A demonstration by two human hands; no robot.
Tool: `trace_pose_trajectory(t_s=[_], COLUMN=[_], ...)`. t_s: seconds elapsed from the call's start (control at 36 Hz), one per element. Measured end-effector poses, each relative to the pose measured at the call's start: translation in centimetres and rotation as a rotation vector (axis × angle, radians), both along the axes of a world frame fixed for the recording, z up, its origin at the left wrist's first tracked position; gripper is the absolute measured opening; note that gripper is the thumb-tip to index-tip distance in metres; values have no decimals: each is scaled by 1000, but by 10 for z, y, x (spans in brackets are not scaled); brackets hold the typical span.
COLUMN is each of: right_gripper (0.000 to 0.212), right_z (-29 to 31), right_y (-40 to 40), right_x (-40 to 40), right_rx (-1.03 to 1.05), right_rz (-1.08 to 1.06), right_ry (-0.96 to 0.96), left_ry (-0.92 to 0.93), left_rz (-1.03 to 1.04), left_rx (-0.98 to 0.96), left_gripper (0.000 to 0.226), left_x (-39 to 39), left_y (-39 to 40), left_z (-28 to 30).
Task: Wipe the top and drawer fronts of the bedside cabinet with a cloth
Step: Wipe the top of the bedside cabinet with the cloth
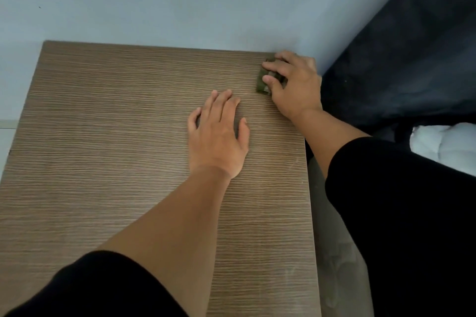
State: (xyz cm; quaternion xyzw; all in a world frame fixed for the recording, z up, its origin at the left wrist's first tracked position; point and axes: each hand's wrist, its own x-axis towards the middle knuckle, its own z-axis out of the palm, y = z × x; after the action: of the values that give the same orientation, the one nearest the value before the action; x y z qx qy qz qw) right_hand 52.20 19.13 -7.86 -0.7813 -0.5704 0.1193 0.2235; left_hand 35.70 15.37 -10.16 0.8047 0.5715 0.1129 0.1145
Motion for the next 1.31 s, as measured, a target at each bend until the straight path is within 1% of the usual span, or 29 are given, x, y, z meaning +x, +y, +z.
trace_pose_trajectory(t_s=[0.17,0.39,0.5,0.56,0.61,0.75,0.89,1.0,1.08,1.31], right_gripper=[26,26,26,27,28,28,26,26,25,26], right_z=[1,1,-2,-4,-4,-1,4,5,7,9], right_y=[-23,-78,-108,-123,-139,-172,-201,-224,-243,-290], right_x=[-10,-27,-37,-43,-49,-63,-74,-84,-94,-115], right_rx=[8,-4,-29,-68,-85,-76,-33,-56,-48,-80], right_rz=[-44,-59,-89,-118,-113,-123,-113,-149,-148,-189], right_ry=[18,60,57,62,48,67,100,120,111,87], left_ry=[-11,-46,-83,-60,1,67,125,63,20,16], left_rz=[-11,-21,-45,-51,-56,-63,-119,-135,-135,-152], left_rx=[36,46,92,142,177,107,66,-6,-12,-38], left_gripper=[45,43,37,33,30,35,40,43,44,46], left_x=[-1,-1,-3,-4,-3,-1,-12,-24,-37,-62], left_y=[1,2,0,-3,-6,-14,-29,-49,-66,-105], left_z=[-2,-3,1,4,6,13,17,15,13,14])
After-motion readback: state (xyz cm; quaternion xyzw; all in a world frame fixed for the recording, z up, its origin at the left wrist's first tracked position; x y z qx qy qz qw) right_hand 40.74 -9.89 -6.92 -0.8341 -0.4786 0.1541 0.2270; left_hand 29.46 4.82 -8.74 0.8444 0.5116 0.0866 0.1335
